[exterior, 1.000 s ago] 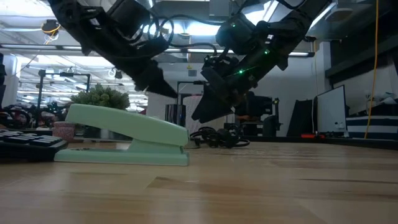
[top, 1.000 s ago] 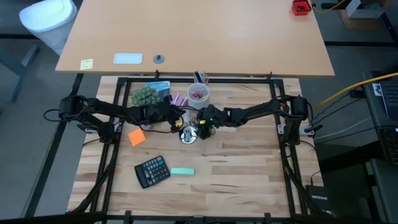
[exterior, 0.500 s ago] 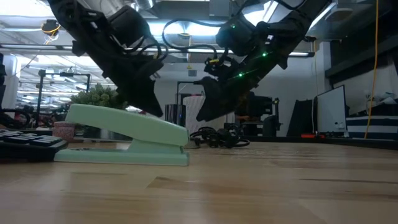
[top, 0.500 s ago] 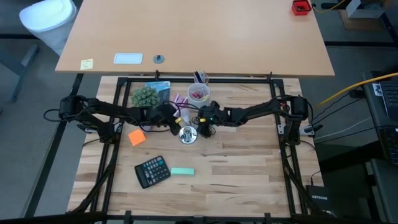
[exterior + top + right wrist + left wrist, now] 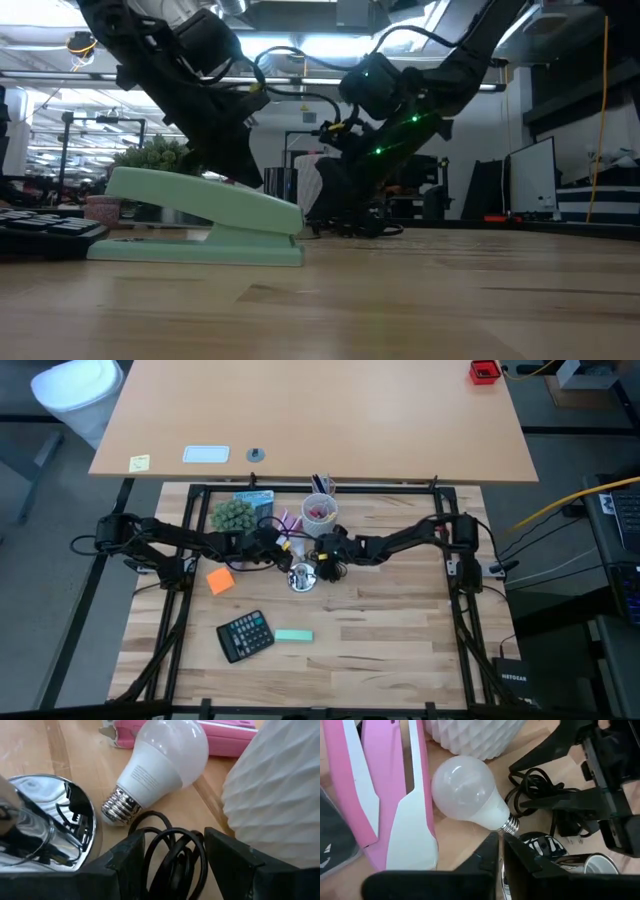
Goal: Screw lightbulb
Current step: Insert the lightbulb into the lamp
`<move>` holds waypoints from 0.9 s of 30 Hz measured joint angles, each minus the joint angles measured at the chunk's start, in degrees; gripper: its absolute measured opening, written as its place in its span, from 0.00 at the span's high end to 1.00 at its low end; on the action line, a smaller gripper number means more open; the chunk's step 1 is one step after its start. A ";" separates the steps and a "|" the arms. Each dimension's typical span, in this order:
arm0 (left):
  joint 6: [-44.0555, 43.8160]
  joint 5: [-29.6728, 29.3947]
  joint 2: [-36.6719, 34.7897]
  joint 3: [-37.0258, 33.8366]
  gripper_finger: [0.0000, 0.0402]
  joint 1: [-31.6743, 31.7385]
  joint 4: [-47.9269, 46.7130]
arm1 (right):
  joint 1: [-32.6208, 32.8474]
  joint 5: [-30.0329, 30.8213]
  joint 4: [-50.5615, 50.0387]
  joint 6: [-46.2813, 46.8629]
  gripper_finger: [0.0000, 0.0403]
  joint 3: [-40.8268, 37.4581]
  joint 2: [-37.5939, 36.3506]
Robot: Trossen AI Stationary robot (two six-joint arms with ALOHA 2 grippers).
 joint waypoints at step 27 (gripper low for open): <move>-24.03 0.22 13.77 0.00 0.58 -0.83 17.33 | -0.44 -4.95 6.42 -1.34 0.48 0.00 2.30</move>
